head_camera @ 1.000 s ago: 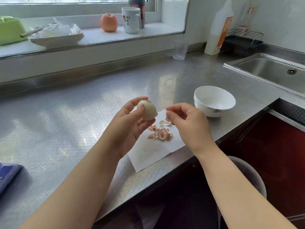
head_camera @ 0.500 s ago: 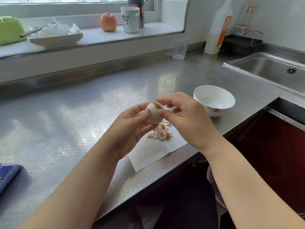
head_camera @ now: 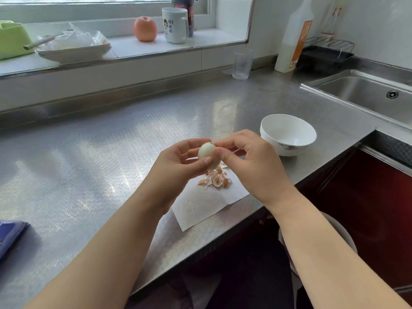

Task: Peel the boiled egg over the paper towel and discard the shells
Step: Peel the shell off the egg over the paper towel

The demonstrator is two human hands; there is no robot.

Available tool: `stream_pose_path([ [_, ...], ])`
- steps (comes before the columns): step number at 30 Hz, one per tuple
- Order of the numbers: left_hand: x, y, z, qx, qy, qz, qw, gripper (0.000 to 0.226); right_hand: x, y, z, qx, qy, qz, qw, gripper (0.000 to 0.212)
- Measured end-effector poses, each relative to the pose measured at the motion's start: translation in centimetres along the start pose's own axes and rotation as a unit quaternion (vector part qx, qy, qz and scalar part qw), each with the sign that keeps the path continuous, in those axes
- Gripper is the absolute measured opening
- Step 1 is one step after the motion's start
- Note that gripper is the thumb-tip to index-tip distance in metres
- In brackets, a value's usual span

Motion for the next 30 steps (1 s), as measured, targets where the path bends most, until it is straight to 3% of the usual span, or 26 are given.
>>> stream_pose_path([
  [8,0.1,-0.1,0.1,-0.043,0.001,0.012,0.999,0.034,-0.3,-0.1,-0.6,-0.007,-0.027,-0.020,0.999,0.015],
  [16,0.0,-0.4,0.0,0.025,0.011,0.020,0.999,0.035,-0.8,0.8,-2.3,-0.116,-0.095,-0.023,0.988,0.010],
  [21,-0.2,0.0,-0.2,0.037,0.001,0.013,0.999,0.037,-0.6,-0.6,-3.4,-0.022,-0.127,0.075,0.989,0.020],
  [25,-0.1,0.1,-0.5,-0.011,-0.020,0.004,1.000,0.037,-0.4,1.4,-0.8,-0.043,-0.061,-0.017,0.997,0.016],
  [30,0.2,-0.3,-1.4,-0.066,-0.062,0.000,0.996,0.034,-0.2,0.1,1.1,0.070,-0.025,0.008,0.997,0.020],
])
Point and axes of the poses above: each hand's wrist, its own x-axis away from the middle knuckle, its own y-axis out of the back of the hand, z = x × y, the point moved 9 cm from there along -x, towards the middle knuckle, and after that the axes turned 10 degrees about -y, right-handed, at the moved point
